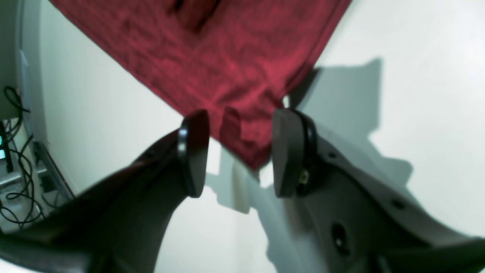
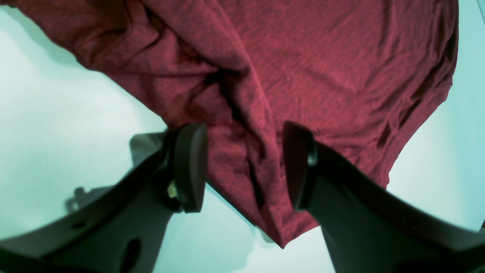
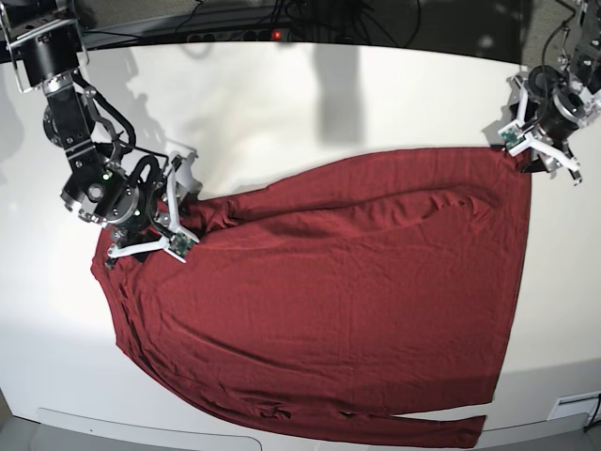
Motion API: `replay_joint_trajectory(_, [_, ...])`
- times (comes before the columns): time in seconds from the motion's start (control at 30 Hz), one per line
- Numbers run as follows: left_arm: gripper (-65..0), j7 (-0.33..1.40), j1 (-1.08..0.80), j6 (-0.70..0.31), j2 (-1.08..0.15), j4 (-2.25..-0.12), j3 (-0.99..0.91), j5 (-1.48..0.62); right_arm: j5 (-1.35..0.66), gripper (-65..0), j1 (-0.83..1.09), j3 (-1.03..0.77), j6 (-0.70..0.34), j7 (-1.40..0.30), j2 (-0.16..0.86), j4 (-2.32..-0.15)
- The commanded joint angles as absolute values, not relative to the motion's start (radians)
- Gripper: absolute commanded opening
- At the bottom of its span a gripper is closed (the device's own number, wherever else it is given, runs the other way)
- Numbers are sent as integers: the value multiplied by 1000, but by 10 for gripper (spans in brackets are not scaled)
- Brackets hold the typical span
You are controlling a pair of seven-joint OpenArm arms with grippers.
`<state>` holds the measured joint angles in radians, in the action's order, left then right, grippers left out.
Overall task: Fold the T-shirt properly
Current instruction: 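Adjust both grippers' hold on the shirt's shoulder edges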
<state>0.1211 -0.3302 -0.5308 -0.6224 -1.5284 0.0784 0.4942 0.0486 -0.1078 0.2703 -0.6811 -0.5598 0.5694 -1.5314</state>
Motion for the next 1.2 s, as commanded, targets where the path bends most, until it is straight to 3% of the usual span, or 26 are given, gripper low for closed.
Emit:
replay_joint_trajectory(0.0, [-384, 125, -330, -550, -630, -1522, 76, 505, 44, -338, -127, 263, -674, -559, 585, -1550])
replay_joint_trajectory(0.17, [-403, 116, -327, -550, -630, -1472, 76, 528, 44, -338, -126, 263, -674, -586, 584, -1550])
replay_joint_trajectory(0.23, [-460, 100, -323, -551, -630, -1444, 76, 528, 44, -338, -127, 263, -674, -591, 584, -1550])
replay_joint_trajectory(0.37, [-642, 81, -304, -622, -630, -1391, 76, 556, -1, -338, -126, 263, -675, -616, 584, -1550])
replay_joint_trajectory(0.73, [-650, 131, -299, -686, -630, -1394, 76, 522, -31, -338, -124, 263, -675, -660, 585, -1550])
replay_joint_trajectory(0.77, [-634, 159, -299, -686, -631, -1404, 76, 513, -31, -338, -125, 263, -675, -659, 585, -1550])
replay_joint_trajectory(0.87, [-374, 229, -299, -685, -635, -1440, 76, 479, -31, -338, -124, 263, -675, -653, 584, -1550])
replay_joint_trajectory(0.93, [-281, 266, -299, -685, -635, -1469, 76, 467, -31, -338, -125, 263, -674, -652, 584, -1550])
replay_joint_trajectory(1.17, [-274, 318, -329, -686, -636, -1588, 76, 470, -31, -338, -125, 263, -674, -653, 584, -1550])
